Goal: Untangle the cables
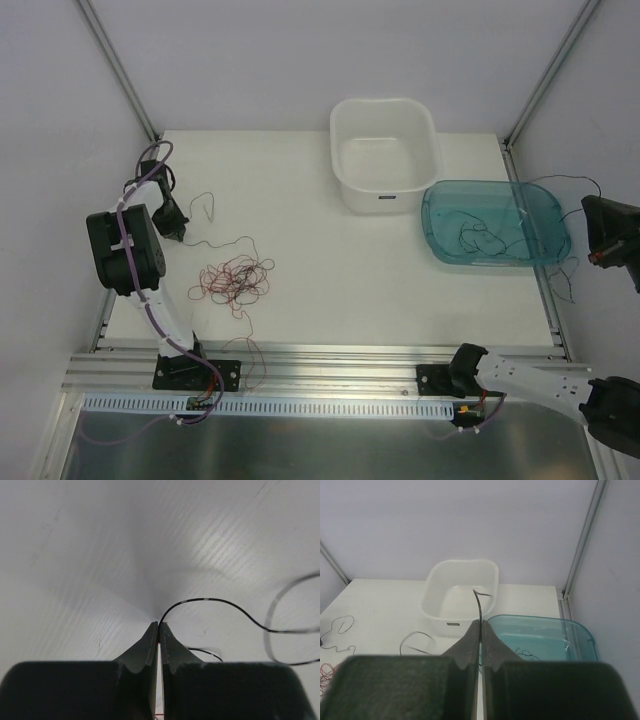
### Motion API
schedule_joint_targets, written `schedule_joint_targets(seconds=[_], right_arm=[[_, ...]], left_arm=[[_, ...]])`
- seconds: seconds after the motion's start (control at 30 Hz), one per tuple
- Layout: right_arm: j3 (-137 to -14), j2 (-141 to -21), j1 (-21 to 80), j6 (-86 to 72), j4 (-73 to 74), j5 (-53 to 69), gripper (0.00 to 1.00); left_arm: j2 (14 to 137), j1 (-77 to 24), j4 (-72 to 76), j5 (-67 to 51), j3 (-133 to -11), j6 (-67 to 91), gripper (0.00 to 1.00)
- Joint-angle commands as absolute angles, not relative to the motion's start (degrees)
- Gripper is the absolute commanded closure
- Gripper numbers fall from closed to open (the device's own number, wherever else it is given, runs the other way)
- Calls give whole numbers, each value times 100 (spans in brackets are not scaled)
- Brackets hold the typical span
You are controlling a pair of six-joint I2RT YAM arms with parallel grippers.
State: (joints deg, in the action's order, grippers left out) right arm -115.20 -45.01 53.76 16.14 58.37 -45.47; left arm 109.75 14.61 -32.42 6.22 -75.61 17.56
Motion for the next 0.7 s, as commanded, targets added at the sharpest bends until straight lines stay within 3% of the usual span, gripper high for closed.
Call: schedule_joint_targets(seconds=[0.0,0.13,0.4,0.67], right_arm=[[-11382,-4683,5782,1890,5686,-5158,99],[-11216,-4781,5853,1942,5381,-5002,99],[-10750,-5475,5758,2864,4178,-5185,99],[-10582,-6142,4088,2348,3788,-3859,99]], left_arm=[[10855,1477,-3366,509,-7682,1898,100],[10837,1521,-3375,748,-7559,1802,100],[9757,934,-3349,-430,-7033,1828,100],[8194,-324,-3261,-1062,-5881,1512,95]])
